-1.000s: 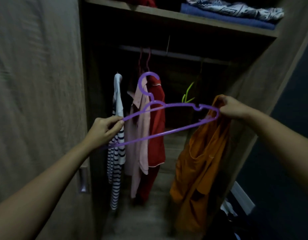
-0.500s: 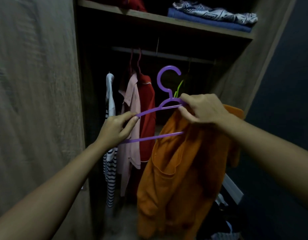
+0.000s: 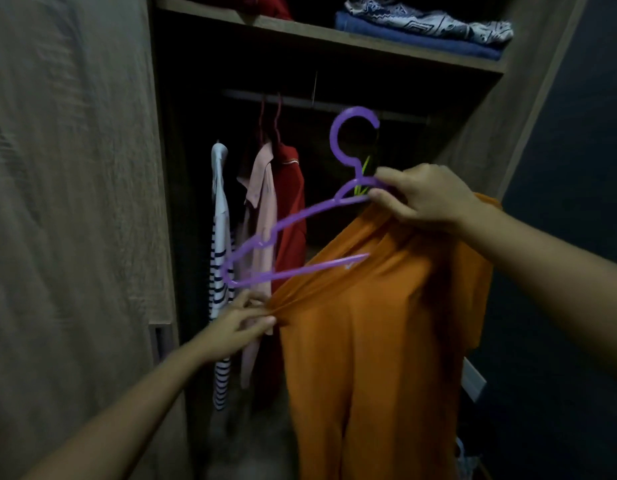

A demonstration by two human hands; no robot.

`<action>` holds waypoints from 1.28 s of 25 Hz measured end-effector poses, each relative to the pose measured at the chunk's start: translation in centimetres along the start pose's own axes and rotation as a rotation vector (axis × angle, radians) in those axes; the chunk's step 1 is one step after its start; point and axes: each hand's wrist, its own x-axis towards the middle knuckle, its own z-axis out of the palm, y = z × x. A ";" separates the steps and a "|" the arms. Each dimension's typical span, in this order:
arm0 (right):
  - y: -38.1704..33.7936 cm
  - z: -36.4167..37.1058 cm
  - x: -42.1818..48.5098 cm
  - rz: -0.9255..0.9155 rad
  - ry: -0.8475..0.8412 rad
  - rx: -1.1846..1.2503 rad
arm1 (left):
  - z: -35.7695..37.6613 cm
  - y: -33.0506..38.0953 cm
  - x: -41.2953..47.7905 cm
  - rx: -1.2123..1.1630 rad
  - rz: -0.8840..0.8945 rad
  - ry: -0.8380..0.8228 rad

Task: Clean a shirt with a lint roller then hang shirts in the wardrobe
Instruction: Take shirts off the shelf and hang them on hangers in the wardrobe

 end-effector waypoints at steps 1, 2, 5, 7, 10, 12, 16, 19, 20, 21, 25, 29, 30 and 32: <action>0.3 0.5 -1.0 -0.041 -0.044 -0.038 | -1.4 -1.1 -0.4 0.035 -0.006 -0.057; 0.2 1.3 -2.0 -0.067 -0.093 -0.077 | -2.7 -2.0 -0.6 0.085 -0.013 -0.104; -1.3 4.2 -4.1 -0.040 -0.155 -0.059 | -4.9 -1.2 -0.1 0.143 0.017 -0.109; -3.0 5.3 -4.0 0.071 -0.212 0.055 | -5.1 1.1 0.8 0.062 0.065 -0.022; -4.6 5.8 -3.2 0.203 -0.241 0.200 | -5.1 3.5 2.0 0.044 0.060 0.101; -4.5 6.0 -3.2 0.262 -0.215 0.289 | -6.4 4.0 2.5 0.074 -0.004 0.167; -2.7 6.8 -4.1 0.430 -0.234 0.623 | -10.5 4.2 2.9 0.021 -0.075 0.326; -1.4 7.3 -5.4 0.480 -0.293 0.873 | -13.0 4.3 2.5 -0.012 -0.095 0.323; -1.2 7.3 -5.9 0.491 -0.296 0.915 | -13.8 4.3 2.4 -0.028 -0.106 0.321; -1.2 7.3 -6.3 0.511 -0.286 0.949 | -14.5 4.0 2.2 -0.041 -0.114 0.313; -2.1 7.5 -6.1 0.705 -0.269 1.210 | -16.2 3.0 1.8 -0.035 -0.148 0.274; -1.5 7.0 -5.4 0.890 -0.449 1.422 | -17.5 2.9 1.1 -0.115 -0.192 0.279; -1.2 7.2 -5.4 0.926 -0.455 1.427 | -17.7 3.0 1.0 -0.122 -0.184 0.288; -0.6 7.5 -5.4 0.922 -0.435 1.311 | -17.5 3.3 1.0 -0.103 -0.187 0.299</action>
